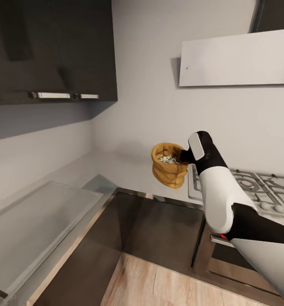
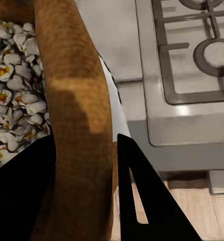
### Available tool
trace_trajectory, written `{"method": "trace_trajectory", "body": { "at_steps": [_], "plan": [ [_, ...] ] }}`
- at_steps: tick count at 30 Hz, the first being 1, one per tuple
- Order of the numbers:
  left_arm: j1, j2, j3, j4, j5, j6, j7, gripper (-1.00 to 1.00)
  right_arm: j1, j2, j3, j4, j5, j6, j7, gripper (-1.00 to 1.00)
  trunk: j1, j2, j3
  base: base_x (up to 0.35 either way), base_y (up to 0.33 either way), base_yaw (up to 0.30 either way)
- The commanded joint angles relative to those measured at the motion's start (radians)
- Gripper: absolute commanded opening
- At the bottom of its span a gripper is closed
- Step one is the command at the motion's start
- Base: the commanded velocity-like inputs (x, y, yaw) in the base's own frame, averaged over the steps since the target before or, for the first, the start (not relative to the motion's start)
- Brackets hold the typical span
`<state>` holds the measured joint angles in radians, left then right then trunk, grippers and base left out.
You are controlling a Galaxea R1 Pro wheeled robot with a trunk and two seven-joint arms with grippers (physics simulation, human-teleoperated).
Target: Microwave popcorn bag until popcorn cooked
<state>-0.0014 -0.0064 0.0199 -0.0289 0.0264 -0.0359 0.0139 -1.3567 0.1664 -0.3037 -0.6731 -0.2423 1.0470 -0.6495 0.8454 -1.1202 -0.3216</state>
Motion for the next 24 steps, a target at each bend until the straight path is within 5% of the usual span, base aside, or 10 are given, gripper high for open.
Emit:
{"method": "trace_trajectory", "body": {
  "at_steps": [1, 24],
  "plan": [
    [0.0, -0.001, 0.001, 0.0, 0.003, -0.002, 0.001, 1.0, -0.001, 0.001, -0.003, 0.0, -0.012, 0.0, -0.013, -1.0, -0.001, -0.001, -0.001, -0.346, 0.0, 0.0],
    [0.0, 0.0, 0.001, 0.0, 0.007, -0.002, 0.003, 1.0, -0.001, -0.007, -0.003, 0.012, -0.023, 0.0, -0.012, -1.0, -0.001, -0.001, -0.001, -0.348, 0.0, 0.0]
  ]
}}
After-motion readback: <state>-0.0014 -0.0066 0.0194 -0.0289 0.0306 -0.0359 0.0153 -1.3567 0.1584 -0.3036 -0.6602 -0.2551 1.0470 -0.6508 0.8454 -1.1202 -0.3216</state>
